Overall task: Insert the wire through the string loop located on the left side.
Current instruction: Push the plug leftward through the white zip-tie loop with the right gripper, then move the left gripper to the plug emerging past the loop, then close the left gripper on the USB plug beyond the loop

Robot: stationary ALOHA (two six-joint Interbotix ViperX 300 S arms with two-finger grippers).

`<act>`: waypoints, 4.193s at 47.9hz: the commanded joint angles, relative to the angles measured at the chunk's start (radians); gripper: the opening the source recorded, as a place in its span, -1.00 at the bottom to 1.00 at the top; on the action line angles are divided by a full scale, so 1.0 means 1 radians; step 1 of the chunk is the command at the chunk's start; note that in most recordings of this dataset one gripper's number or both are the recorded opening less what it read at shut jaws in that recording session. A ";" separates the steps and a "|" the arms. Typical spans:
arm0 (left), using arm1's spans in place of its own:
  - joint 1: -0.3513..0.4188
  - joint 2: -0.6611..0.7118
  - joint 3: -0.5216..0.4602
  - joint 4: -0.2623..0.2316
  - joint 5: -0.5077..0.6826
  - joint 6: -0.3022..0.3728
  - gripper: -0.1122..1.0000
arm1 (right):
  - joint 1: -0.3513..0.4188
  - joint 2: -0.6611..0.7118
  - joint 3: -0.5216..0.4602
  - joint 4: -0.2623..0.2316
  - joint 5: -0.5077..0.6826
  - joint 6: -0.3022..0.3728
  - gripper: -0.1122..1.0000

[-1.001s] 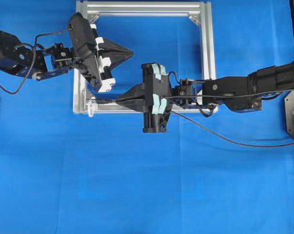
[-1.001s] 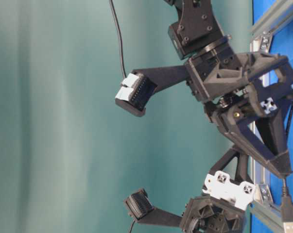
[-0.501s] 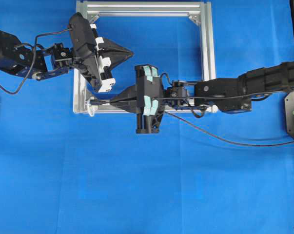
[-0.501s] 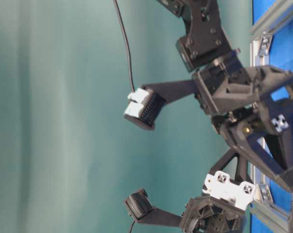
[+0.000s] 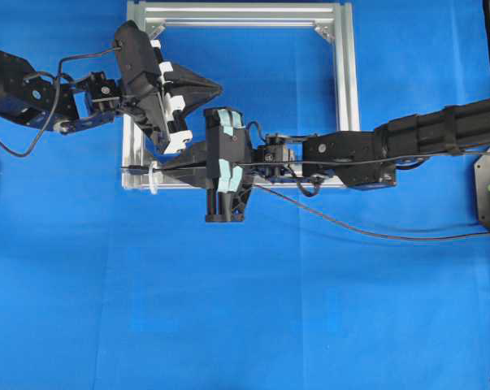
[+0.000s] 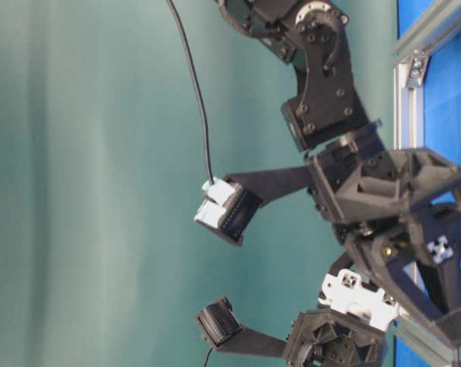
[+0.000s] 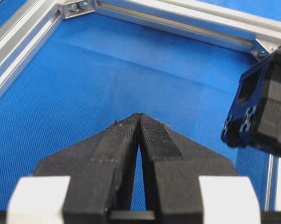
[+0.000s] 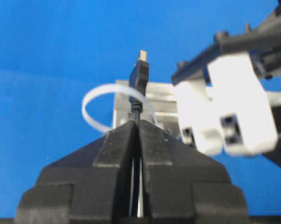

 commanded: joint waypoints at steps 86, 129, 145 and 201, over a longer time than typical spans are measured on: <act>-0.009 -0.359 0.362 0.002 -0.002 -0.003 -0.80 | -0.002 0.012 -0.061 0.000 -0.003 -0.002 -0.80; -0.255 -0.451 0.414 0.002 0.063 -0.003 -0.80 | 0.000 0.014 -0.063 0.000 -0.003 -0.002 -0.80; -0.255 -0.451 0.410 0.002 0.063 -0.003 -0.64 | 0.000 0.012 -0.061 0.000 -0.003 -0.002 -0.80; -0.255 -0.322 0.356 0.003 0.173 0.000 0.74 | 0.000 0.014 -0.061 0.002 0.008 -0.002 -0.80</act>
